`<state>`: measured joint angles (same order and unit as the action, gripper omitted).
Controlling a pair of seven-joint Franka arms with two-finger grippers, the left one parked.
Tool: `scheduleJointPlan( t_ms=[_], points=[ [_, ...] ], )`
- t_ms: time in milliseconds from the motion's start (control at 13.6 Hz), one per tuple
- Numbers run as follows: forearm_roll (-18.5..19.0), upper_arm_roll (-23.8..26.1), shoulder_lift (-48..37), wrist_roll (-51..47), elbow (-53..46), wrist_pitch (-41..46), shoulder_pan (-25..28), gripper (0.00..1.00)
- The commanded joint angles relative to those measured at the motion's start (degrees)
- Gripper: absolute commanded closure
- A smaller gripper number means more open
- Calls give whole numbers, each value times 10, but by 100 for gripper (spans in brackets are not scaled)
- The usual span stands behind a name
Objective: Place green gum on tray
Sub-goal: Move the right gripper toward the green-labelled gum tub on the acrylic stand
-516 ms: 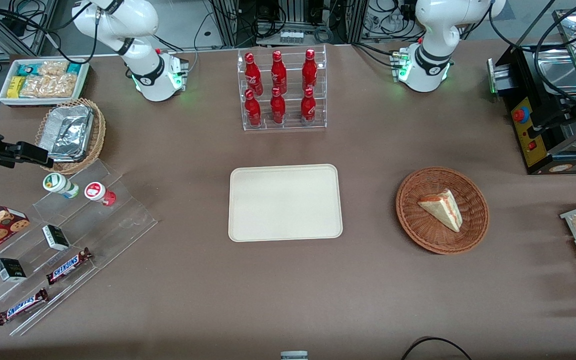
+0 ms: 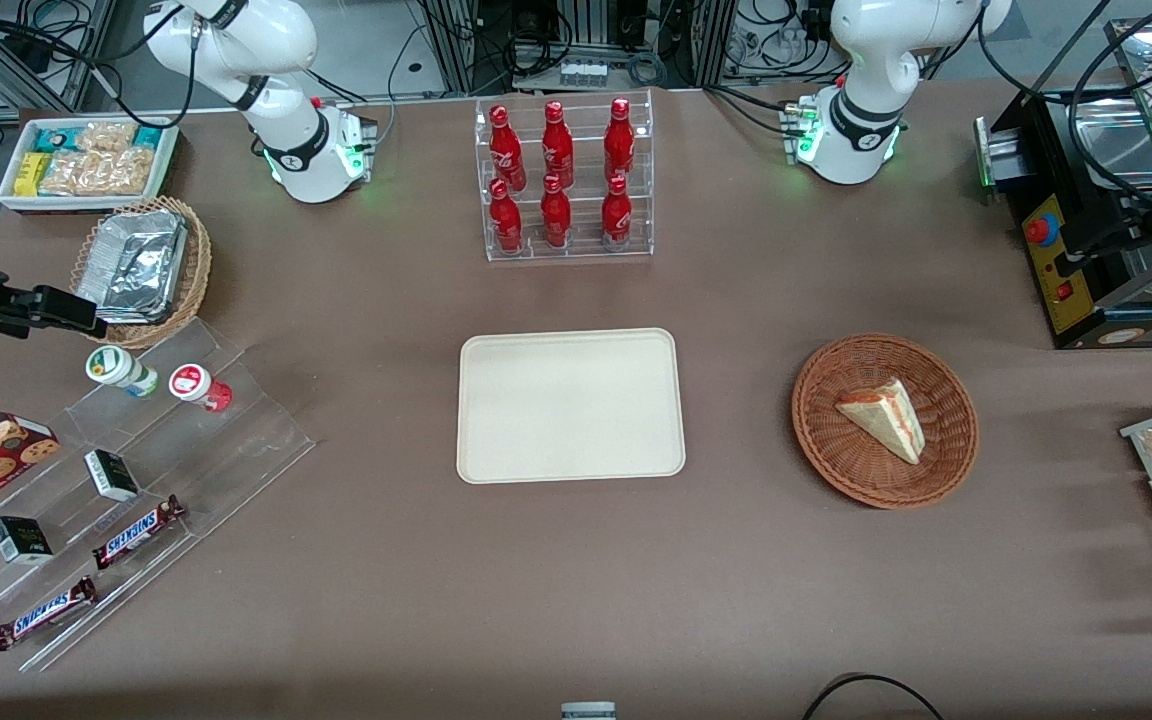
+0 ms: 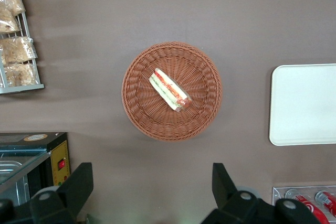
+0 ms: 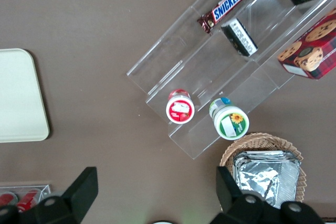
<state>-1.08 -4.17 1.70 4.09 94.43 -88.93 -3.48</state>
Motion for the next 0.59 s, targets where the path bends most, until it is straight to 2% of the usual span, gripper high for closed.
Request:
scheduleJointPlan(
  t_ms=[0,221,516],
  points=[
    [6,-4,-42,47,102,-83,-15,0],
    [6,-13,-109,157,252,-225,-39,0],
    [6,-22,-116,337,334,-340,-70,0]
  ],
)
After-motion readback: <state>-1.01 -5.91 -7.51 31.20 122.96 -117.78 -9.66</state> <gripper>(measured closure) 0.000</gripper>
